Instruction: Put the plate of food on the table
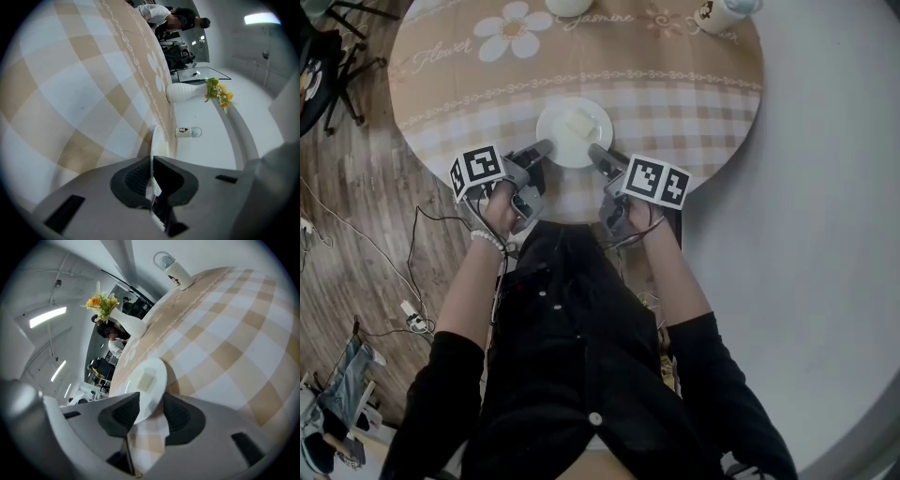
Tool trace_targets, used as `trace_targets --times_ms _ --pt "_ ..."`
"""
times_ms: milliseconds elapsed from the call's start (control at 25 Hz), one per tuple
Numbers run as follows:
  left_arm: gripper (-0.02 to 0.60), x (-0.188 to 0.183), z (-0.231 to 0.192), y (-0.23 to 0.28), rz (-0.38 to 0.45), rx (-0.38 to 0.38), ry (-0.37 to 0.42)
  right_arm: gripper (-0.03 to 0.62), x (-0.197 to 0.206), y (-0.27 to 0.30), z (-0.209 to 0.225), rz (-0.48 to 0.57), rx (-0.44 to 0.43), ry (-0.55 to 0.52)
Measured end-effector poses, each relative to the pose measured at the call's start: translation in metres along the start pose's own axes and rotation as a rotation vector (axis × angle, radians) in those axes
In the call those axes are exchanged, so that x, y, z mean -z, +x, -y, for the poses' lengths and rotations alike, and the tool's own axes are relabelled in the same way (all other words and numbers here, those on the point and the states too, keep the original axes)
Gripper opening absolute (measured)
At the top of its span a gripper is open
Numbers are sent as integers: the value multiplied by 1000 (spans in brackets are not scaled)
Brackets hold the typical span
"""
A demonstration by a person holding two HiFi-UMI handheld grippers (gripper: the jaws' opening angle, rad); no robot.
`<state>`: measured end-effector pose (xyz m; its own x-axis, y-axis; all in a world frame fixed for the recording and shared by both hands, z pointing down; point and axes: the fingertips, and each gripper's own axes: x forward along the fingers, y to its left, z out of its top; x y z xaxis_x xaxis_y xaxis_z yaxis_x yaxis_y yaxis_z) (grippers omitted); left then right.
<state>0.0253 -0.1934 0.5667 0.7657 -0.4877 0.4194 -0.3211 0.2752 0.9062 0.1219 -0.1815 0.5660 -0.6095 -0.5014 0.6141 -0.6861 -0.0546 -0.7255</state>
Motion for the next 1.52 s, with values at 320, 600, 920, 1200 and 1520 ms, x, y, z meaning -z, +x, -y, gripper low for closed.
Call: trace_targets --times_ms 320,600,920,1200,1520 --pt "11 -2 -2 1 2 -13 24 146 15 -14 0 -58 40 -265" --pt "11 -1 -2 0 -2 -34 54 135 21 -27 -16 -36 137 -821" --pt "12 -1 -5 1 -5 -38 54 117 45 -15 -22 -178 288 -1480" --pt "12 -1 -7 1 -8 -47 52 86 57 0 -30 -223 310 -1753" --pt "12 -2 -6 2 -30 -39 68 43 59 6 -26 -259 353 -1868"
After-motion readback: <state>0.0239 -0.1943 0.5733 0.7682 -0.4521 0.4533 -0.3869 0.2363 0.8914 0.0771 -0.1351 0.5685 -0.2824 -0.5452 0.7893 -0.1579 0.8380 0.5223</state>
